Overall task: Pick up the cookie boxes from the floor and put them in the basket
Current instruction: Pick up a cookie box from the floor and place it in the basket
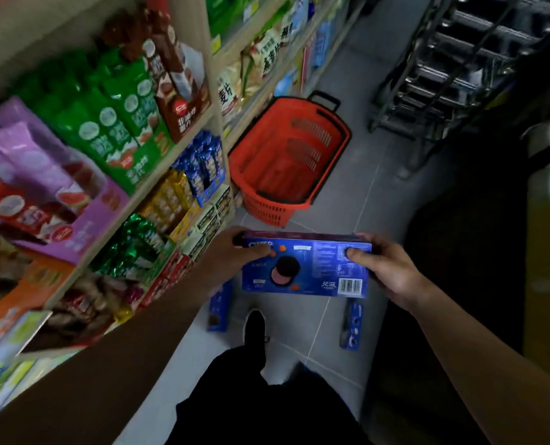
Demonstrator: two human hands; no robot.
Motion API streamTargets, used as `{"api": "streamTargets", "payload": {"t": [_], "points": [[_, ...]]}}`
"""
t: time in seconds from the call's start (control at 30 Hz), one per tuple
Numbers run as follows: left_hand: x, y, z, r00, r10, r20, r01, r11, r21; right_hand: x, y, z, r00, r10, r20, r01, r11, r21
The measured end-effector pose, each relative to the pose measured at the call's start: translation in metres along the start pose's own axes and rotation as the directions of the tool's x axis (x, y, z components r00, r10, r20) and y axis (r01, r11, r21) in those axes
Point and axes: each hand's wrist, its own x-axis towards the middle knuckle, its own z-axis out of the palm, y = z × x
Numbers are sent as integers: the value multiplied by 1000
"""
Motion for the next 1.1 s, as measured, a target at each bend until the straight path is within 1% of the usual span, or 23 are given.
{"api": "streamTargets", "payload": {"t": [0.07, 0.13, 0.17, 0.23, 0.27, 0.37, 0.4, 0.47, 0.53, 0.57, 0.63, 0.67, 0.73, 0.8, 0.83, 0.87, 0.9, 0.97, 1.1], "points": [[32, 14, -6, 998, 36, 45, -42, 990, 135, 18, -22, -12, 997, -42, 65, 47, 995, -87], [56, 31, -7, 987, 80, 136, -113, 962, 250, 35, -41, -19, 991, -81, 102, 94, 986, -137], [67, 42, -5, 977, 116, 178, -170, 930, 325, 45, -49, -22, 990, -95, 108, 111, 981, -157], [91, 63, 1, 954, 171, 248, -276, 825, 493, 67, -66, -25, 985, -114, 131, 138, 971, -193], [103, 72, 6, 942, 189, 276, -316, 774, 549, 78, -72, -26, 982, -122, 147, 152, 965, -212], [138, 92, 24, 919, 159, 360, -365, 688, 627, 108, -89, -30, 973, -151, 172, 189, 954, -232], [152, 96, 31, 917, 152, 369, -371, 667, 646, 120, -95, -32, 972, -155, 179, 193, 955, -224], [180, 104, 44, 925, 172, 338, -367, 629, 685, 151, -105, -41, 968, -171, 182, 210, 952, -222], [214, 111, 58, 937, 214, 276, -349, 600, 720, 189, -114, -58, 959, -209, 190, 259, 918, -300], [229, 116, 65, 937, 243, 250, -347, 570, 745, 207, -118, -67, 949, -242, 200, 305, 858, -413], [254, 125, 76, 934, 290, 209, -335, 504, 796, 240, -126, -82, 915, -307, 262, 402, 640, -654], [267, 131, 82, 933, 302, 195, -323, 467, 823, 256, -131, -87, 898, -325, 297, 434, 536, -724], [294, 141, 96, 923, 345, 172, -313, 410, 857, 290, -143, -92, 856, -354, 377, 494, 340, -801], [319, 156, 108, 928, 337, 160, -287, 371, 883, 323, -151, -89, 815, -326, 478, 540, 132, -831], [329, 163, 113, 935, 318, 158, -272, 356, 894, 336, -155, -85, 804, -292, 518, 554, 55, -831], [337, 168, 116, 940, 303, 159, -263, 344, 902, 345, -158, -81, 799, -256, 543, 563, 3, -827], [350, 170, 119, 941, 298, 161, -258, 323, 910, 358, -163, -78, 803, -223, 553, 564, -18, -826], [372, 175, 119, 942, 295, 158, -248, 300, 921, 380, -170, -75, 813, -190, 551, 558, -14, -829], [424, 172, 103, 954, 268, 134, -233, 381, 895, 433, -180, -73, 833, -172, 526, 536, 16, -844]]}}
